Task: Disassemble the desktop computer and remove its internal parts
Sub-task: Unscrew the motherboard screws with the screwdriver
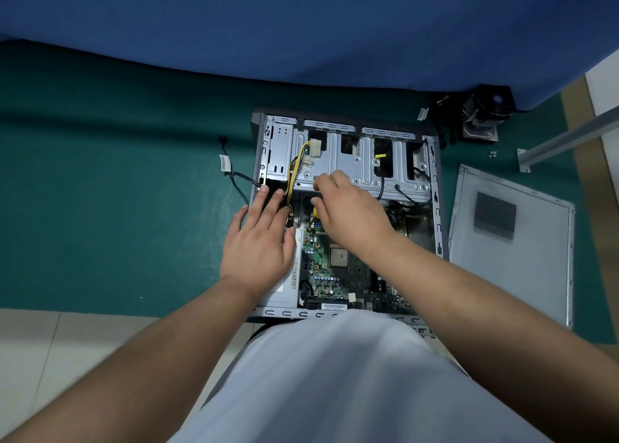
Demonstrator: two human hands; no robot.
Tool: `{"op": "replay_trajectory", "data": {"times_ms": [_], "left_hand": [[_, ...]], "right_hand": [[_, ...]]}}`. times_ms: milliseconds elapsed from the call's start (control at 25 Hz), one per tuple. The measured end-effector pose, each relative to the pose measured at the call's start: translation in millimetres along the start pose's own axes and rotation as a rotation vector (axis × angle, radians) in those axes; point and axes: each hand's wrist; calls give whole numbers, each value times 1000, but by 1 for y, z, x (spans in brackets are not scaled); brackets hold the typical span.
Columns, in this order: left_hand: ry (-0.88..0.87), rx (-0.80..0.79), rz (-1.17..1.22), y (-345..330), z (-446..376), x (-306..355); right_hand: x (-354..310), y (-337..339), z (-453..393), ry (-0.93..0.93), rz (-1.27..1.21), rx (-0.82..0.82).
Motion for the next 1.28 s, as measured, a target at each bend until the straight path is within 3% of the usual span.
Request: {"op": "replay_trajectory", "data": {"times_ms": [320, 560, 720, 1040, 1280], "left_hand": [[2, -17, 12, 2, 1, 1], [13, -22, 23, 1, -1, -3], [-6, -18, 19, -1, -1, -3], [-27, -27, 37, -1, -1, -5], [-7, -27, 55, -2, -2, -5]], "right_hand": [[1, -8, 3, -32, 90, -79], [6, -27, -2, 28, -333, -256], [6, -33, -7, -82, -565, -191], [6, -36, -10, -136, -367, 23], [18, -22, 3, -150, -518, 131]]}}
Point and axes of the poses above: each hand's wrist, its own z-axis away from the middle knuckle, its own y-axis out of the back of the hand, x = y × z, and after that the axes turned 5 degrees about -x, right-handed
